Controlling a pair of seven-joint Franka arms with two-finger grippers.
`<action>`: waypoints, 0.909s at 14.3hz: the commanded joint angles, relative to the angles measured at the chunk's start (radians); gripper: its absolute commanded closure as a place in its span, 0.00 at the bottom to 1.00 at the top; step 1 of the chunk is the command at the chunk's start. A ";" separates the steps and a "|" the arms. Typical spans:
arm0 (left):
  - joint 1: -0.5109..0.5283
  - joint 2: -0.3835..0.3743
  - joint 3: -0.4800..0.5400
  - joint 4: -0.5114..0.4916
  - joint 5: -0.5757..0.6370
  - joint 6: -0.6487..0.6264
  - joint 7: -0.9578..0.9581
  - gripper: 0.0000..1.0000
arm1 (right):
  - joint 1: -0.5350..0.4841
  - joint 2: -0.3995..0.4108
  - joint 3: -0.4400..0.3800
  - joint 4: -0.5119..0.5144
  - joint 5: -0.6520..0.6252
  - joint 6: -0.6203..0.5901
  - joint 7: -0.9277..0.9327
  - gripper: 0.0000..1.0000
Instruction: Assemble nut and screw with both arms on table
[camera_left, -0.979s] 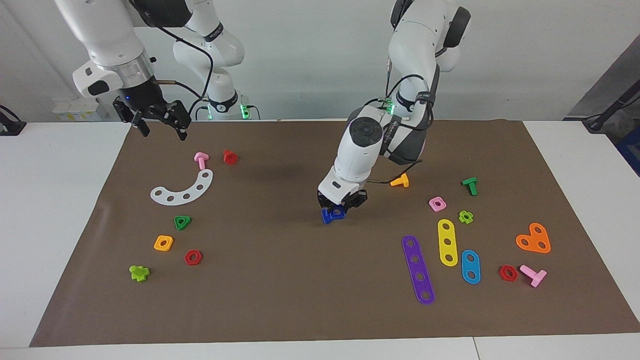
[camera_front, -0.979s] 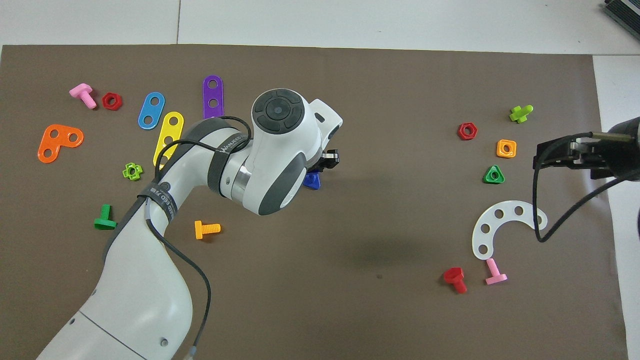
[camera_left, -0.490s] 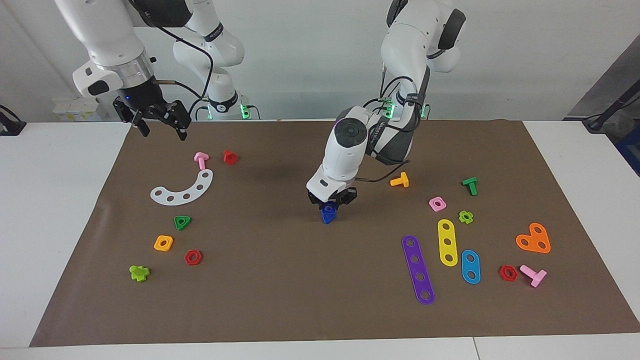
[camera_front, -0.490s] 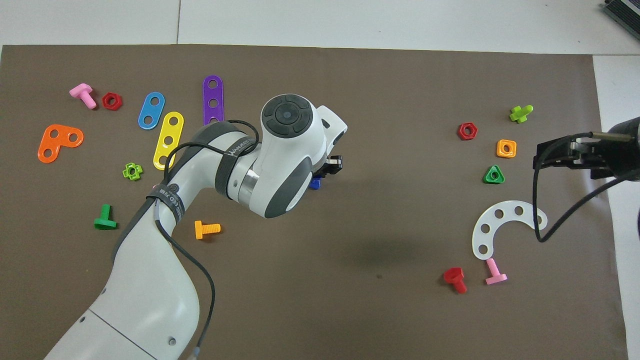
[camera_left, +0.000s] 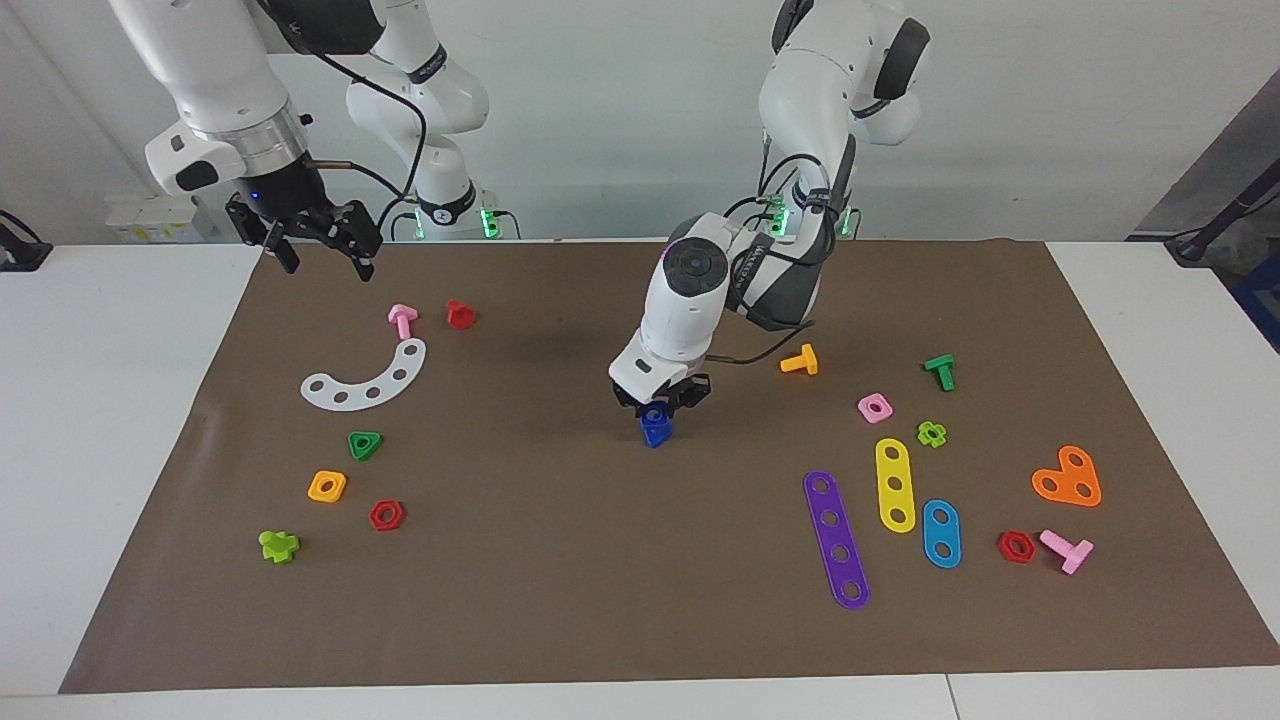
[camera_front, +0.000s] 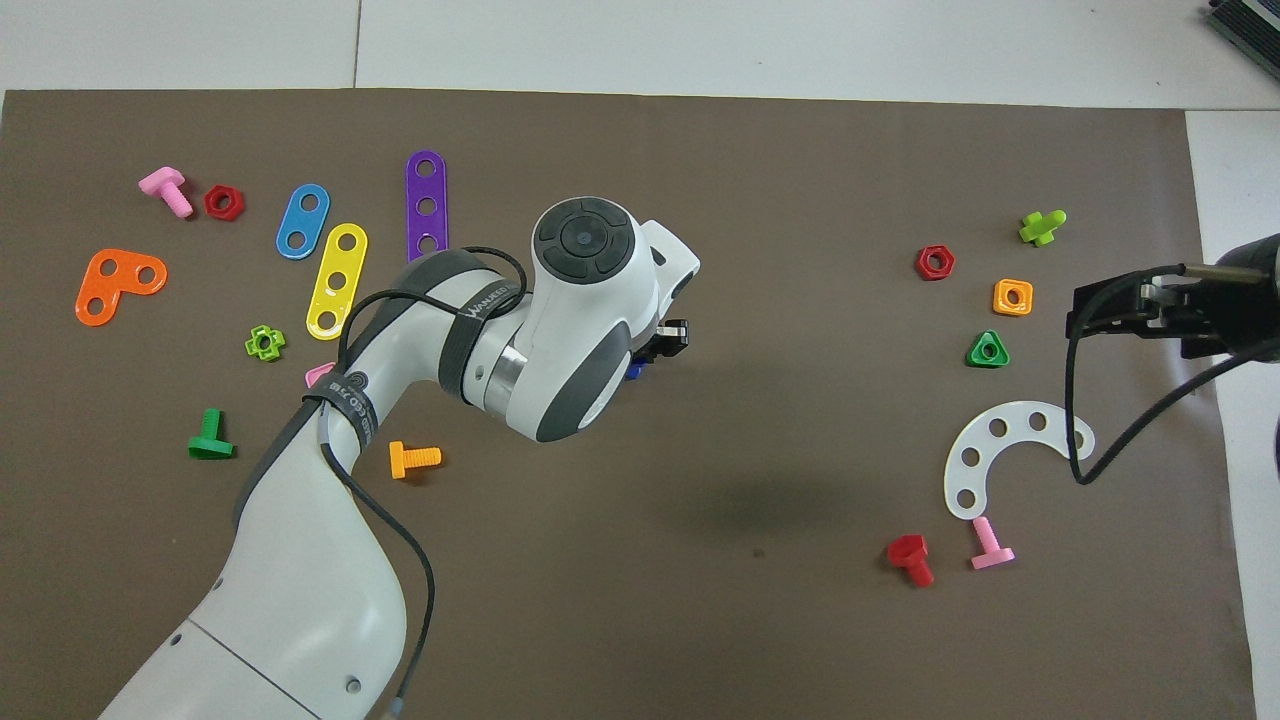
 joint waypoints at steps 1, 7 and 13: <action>-0.015 -0.010 0.018 -0.022 0.009 -0.005 -0.010 0.91 | -0.007 -0.001 0.004 0.006 0.018 -0.017 0.004 0.00; -0.017 -0.015 0.017 -0.037 0.009 -0.002 -0.010 0.91 | -0.005 -0.001 0.002 0.006 0.018 -0.017 0.004 0.00; -0.017 -0.032 0.018 -0.102 0.009 0.070 -0.010 0.91 | -0.005 -0.001 0.002 0.006 0.018 -0.017 0.004 0.00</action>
